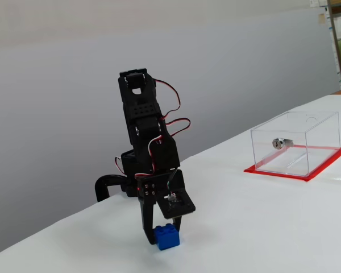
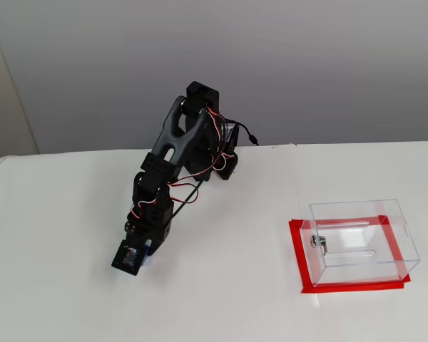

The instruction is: Pick the blue lego brick and place it into the transparent box

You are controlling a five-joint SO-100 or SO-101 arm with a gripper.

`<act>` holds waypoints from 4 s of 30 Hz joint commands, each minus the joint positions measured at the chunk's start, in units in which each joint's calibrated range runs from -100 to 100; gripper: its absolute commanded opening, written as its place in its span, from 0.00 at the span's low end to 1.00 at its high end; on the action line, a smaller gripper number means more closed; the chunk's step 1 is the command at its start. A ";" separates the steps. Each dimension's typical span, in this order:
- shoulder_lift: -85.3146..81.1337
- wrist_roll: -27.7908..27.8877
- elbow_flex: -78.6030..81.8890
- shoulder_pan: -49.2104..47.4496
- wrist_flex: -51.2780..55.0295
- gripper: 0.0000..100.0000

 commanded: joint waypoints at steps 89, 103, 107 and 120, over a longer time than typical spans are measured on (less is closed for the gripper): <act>-52.17 -1.77 -3.38 -77.16 -0.81 0.10; -46.23 -1.77 -5.19 -96.75 -0.81 0.10; -42.59 -1.77 -8.27 -99.78 -0.81 0.10; -24.68 -1.77 -23.73 -101.55 -0.81 0.10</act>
